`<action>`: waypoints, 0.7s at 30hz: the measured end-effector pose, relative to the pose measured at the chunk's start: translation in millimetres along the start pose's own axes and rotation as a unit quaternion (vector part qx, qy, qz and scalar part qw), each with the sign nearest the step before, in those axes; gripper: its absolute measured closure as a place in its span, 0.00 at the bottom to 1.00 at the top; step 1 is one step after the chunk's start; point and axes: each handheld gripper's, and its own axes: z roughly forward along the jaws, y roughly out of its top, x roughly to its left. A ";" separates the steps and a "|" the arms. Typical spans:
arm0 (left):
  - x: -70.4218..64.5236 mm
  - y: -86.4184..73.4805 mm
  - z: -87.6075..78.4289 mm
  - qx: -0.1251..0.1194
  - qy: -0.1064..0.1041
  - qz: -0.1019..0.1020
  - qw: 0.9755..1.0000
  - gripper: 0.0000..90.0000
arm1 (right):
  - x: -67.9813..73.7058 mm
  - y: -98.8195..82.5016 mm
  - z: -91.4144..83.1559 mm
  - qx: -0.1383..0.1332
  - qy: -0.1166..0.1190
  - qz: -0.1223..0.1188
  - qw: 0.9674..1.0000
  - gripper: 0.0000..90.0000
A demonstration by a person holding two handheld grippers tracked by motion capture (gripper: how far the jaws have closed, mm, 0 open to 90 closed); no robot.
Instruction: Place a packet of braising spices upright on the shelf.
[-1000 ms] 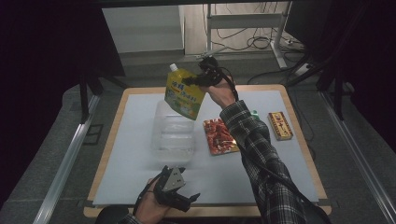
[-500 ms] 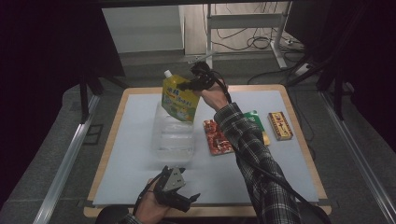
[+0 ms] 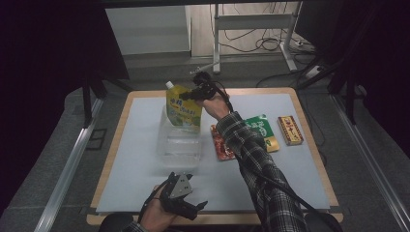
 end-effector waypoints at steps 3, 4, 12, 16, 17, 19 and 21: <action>-0.3 0.0 0.9 0.002 -0.002 0.001 1.000 0.05 | 3.5 -0.7 5.4 0.000 0.002 -0.002 1.000 0.98; -0.4 0.0 0.9 0.003 -0.002 0.001 1.000 0.05 | 5.3 -0.3 6.9 0.002 0.001 -0.007 1.000 0.98; -0.3 -0.1 0.5 0.000 -0.003 0.001 1.000 0.04 | 6.3 2.2 1.8 0.007 -0.014 -0.021 1.000 0.73; -0.8 -0.1 1.3 0.001 -0.003 0.002 1.000 0.04 | 4.8 0.5 -0.4 0.006 -0.013 -0.022 1.000 0.51; -1.0 0.0 1.5 0.002 -0.003 0.002 1.000 0.04 | 4.6 -1.5 -1.7 0.006 -0.019 -0.025 0.999 0.44; -1.2 -0.1 1.8 0.003 -0.003 0.003 1.000 0.04 | 4.7 -2.3 -2.4 0.006 -0.022 -0.026 0.999 0.42; -1.3 -0.3 2.0 0.003 -0.003 0.003 1.000 0.04 | 4.1 -3.9 -4.0 0.001 -0.031 -0.034 0.999 0.34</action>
